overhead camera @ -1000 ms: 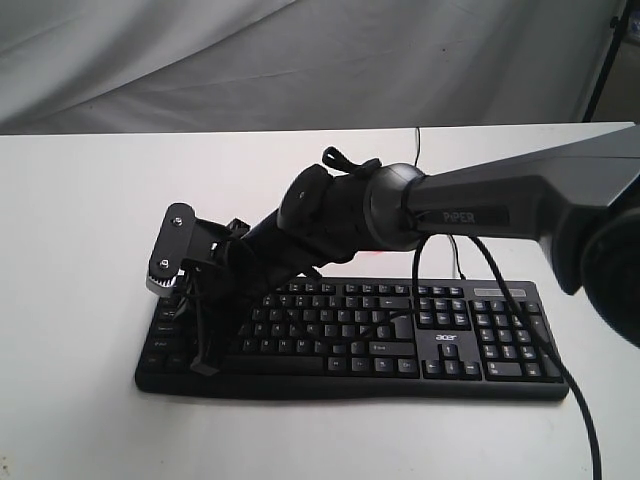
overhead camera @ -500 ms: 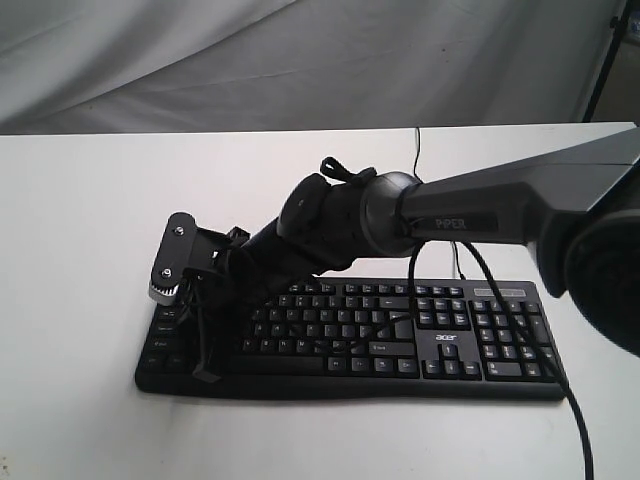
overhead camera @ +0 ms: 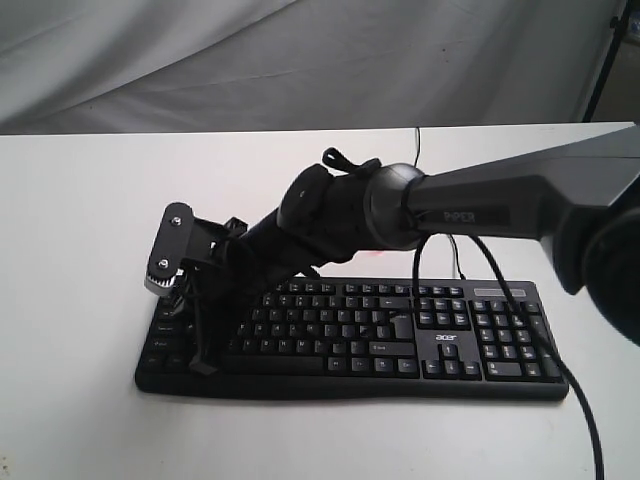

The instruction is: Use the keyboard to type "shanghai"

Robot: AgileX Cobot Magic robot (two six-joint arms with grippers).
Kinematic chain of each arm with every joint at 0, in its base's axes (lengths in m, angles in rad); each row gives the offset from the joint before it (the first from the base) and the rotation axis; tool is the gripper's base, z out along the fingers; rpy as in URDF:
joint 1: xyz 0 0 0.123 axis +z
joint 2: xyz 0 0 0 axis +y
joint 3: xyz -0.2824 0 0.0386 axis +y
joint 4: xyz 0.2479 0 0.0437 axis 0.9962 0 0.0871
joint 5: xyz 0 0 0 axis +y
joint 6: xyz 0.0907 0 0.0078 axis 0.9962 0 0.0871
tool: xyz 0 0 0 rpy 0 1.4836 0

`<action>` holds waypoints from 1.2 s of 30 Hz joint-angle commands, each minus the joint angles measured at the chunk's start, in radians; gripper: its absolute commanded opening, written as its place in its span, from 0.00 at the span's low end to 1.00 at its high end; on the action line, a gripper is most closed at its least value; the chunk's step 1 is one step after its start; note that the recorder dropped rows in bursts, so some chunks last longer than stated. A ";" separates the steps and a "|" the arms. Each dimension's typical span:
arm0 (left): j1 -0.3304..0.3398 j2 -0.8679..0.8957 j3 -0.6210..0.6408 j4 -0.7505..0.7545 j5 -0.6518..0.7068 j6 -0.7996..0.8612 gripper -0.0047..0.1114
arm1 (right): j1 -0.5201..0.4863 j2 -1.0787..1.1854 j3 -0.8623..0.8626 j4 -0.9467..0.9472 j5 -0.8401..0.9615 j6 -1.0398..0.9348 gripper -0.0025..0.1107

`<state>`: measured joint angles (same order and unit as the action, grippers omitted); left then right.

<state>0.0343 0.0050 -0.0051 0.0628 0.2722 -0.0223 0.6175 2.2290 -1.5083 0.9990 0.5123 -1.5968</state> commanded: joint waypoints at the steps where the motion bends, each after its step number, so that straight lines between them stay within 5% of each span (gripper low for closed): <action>1: -0.004 -0.005 0.005 -0.001 -0.006 -0.002 0.05 | 0.001 -0.070 -0.006 0.006 0.034 -0.012 0.02; 18: -0.004 -0.005 0.005 -0.001 -0.006 -0.002 0.05 | -0.015 -0.086 -0.002 -0.100 0.081 0.087 0.02; 36: -0.004 -0.005 0.005 -0.001 -0.006 -0.002 0.05 | -0.081 -0.200 0.188 -0.137 0.075 0.050 0.02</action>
<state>0.0343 0.0050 -0.0051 0.0628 0.2722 -0.0223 0.5530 2.0532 -1.3412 0.8667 0.5804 -1.5220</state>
